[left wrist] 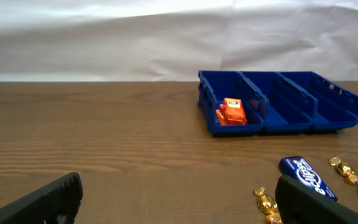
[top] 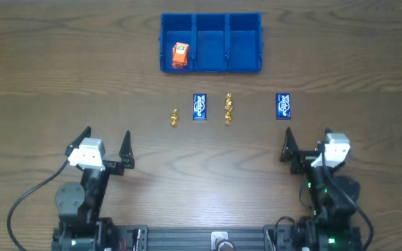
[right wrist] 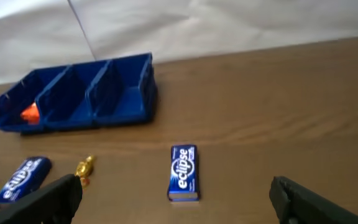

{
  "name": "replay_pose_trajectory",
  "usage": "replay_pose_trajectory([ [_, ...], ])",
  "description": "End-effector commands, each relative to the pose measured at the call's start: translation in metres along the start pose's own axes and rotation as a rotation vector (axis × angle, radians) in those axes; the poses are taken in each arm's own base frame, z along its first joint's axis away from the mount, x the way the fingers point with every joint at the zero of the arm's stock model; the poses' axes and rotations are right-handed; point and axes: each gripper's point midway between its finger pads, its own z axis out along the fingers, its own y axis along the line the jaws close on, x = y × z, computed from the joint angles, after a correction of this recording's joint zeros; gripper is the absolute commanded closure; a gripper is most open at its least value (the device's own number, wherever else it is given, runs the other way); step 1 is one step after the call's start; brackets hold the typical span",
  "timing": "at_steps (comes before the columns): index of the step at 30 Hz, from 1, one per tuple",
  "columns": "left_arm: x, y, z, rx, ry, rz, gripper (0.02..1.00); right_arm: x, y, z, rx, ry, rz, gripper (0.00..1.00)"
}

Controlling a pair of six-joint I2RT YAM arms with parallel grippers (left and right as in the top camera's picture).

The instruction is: Sort Candies Into Trays

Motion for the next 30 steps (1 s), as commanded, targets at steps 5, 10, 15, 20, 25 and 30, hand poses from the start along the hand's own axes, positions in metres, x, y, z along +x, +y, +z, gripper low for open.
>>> replay_pose_trajectory([
  [5, 0.017, -0.001, 0.001, 0.01, 0.049, -0.019, 0.02, -0.094, 0.014, 0.01, 0.013, 0.238, -0.028, 0.003],
  [10, 0.017, -0.001, 0.001, 0.01, 0.049, -0.019, 0.02, -0.075, 0.008, 0.043, 0.053, 0.622, 0.001, 0.003],
  [15, 0.017, -0.001, 0.001, 0.01, 0.049, -0.019, 0.02, -0.025, -0.001, 0.077, 0.089, 0.984, 0.04, 0.003],
  [20, 0.017, -0.001, 0.001, 0.01, 0.049, -0.019, 0.023, 0.043, -0.01, 0.102, 0.109, 1.221, 0.059, 0.003],
  [25, 0.017, -0.001, 0.001, 0.01, 0.049, -0.019, 0.02, 0.082, -0.01, 0.124, 0.098, 1.286, 0.041, 0.003],
  [30, 0.017, -0.001, 0.001, 0.01, 0.049, -0.019, 0.02, 0.086, -0.013, 0.133, 0.119, 1.268, -0.041, 0.003],
])
